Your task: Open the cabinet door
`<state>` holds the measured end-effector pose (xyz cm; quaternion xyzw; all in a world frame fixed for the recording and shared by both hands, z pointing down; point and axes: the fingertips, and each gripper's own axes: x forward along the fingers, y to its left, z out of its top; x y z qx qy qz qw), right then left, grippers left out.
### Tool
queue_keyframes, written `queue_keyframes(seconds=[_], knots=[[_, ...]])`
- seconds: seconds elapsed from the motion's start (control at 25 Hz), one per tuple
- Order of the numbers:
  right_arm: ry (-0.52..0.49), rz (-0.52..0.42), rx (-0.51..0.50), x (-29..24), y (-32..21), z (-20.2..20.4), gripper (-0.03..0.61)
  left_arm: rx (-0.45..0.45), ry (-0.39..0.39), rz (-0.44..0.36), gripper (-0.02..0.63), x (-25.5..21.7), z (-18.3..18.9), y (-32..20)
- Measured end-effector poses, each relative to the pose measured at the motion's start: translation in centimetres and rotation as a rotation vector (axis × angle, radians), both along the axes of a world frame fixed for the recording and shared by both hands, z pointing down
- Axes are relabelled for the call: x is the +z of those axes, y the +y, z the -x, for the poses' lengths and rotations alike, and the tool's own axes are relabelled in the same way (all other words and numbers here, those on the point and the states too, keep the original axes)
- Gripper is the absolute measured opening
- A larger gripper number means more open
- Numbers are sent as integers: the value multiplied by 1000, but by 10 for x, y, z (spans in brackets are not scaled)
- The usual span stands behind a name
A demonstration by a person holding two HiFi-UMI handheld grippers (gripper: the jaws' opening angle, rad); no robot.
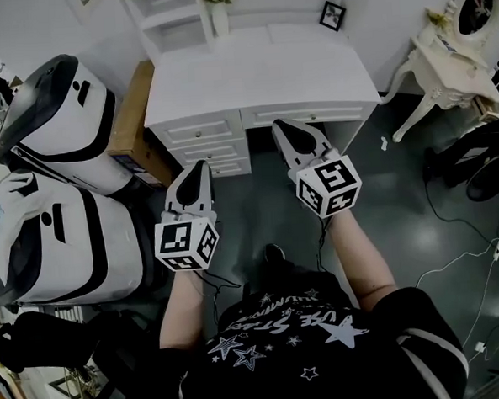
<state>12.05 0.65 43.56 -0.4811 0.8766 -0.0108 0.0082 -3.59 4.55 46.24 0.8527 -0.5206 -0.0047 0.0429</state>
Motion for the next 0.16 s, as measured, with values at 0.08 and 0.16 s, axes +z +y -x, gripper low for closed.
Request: queue_keyframes(seconds=[0.08, 0.16], knots=[[10, -5, -1, -2, 19, 4, 5, 8, 10, 5, 8, 2, 3, 16], [20, -10, -3, -5, 38, 8, 5, 11, 12, 11, 8, 6, 7, 32]])
